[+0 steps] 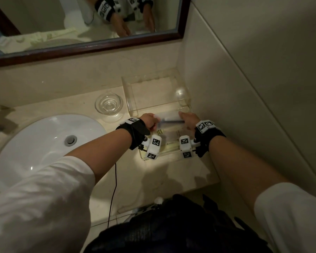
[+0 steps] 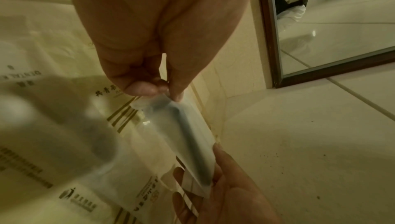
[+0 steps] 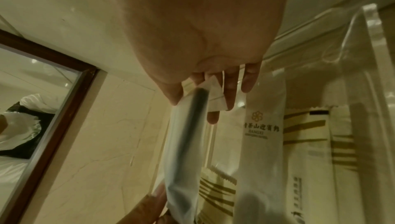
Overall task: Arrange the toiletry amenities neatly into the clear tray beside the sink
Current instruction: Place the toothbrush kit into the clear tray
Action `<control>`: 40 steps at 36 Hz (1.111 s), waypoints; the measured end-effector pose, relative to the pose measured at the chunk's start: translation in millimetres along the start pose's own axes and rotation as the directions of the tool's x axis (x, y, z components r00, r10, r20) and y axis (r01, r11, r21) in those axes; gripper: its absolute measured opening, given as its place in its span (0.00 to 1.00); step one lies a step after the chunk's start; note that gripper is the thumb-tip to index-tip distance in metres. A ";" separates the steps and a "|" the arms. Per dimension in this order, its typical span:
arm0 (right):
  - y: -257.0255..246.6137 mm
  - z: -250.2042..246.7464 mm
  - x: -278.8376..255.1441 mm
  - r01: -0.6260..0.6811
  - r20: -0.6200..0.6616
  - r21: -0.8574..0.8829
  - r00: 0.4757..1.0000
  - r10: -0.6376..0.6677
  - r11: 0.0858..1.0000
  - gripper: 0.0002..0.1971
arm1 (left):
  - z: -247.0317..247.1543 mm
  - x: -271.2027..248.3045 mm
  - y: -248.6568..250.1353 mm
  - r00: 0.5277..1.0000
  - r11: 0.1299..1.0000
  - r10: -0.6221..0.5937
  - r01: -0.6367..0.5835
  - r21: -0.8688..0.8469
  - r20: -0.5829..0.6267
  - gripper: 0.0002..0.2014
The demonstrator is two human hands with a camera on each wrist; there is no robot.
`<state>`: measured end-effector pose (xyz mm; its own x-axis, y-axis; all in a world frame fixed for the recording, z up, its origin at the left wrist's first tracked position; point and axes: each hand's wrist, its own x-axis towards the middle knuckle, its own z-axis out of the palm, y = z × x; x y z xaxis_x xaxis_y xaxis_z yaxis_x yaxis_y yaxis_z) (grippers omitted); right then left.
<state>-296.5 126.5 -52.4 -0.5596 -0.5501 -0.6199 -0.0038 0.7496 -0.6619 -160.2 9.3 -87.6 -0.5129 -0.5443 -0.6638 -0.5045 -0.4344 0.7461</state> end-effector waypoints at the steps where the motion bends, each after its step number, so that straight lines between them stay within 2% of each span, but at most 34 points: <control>1: 0.6 -0.2 2.8 0.002 0.001 -0.003 1.000 -0.002 1.000 0.26 | 1.1 0.4 0.3 1.000 1.000 -0.003 0.003 0.012 0.000 0.13; 8: 8.9 -2.3 14.2 0.006 0.023 0.077 1.000 -0.008 0.997 0.22 | 7.5 6.7 2.5 1.000 0.993 -0.012 0.011 0.121 0.007 0.12; 14: 14.9 -3.0 21.2 0.065 0.009 -0.035 0.998 -0.065 0.997 0.19 | 12.9 6.1 8.5 1.000 0.958 0.015 -0.012 0.285 -0.010 0.14; 18: 16.4 -2.2 26.0 0.097 -0.008 -0.092 0.995 -0.099 0.991 0.17 | 18.8 -1.4 16.4 1.000 0.928 0.011 -0.008 0.373 -0.006 0.05; 20: 15.7 -3.1 25.3 0.126 -0.023 -0.109 0.991 -0.129 0.986 0.17 | 22.2 -2.0 17.6 0.999 0.916 0.014 -0.001 0.402 -0.030 0.15; 21: 16.1 -3.7 25.8 0.138 -0.031 -0.115 0.989 -0.142 0.984 0.17 | 23.3 -2.9 18.9 0.999 0.909 0.014 -0.001 0.418 -0.030 0.17; 29: 15.4 -2.5 38.7 0.152 -0.102 -0.221 0.979 -0.178 0.963 0.14 | 29.8 -6.0 26.1 1.000 0.821 0.008 0.010 0.571 -0.029 0.17; 38: 22.0 3.0 50.9 0.185 -0.197 -0.105 0.959 -0.203 0.977 0.09 | 32.6 -12.0 32.9 0.998 0.814 0.008 0.027 0.580 -0.057 0.17; 40: 23.3 5.6 54.9 0.206 -0.229 -0.084 0.948 -0.220 0.975 0.13 | 32.4 -12.7 34.0 0.997 0.807 0.007 0.039 0.590 -0.075 0.16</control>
<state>-322.7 111.7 -104.2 -0.7196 -0.6022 -0.3456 -0.1882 0.6483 -0.7378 -193.4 24.8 -55.4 -0.4629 -0.6000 -0.6524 -0.8364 0.0519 0.5457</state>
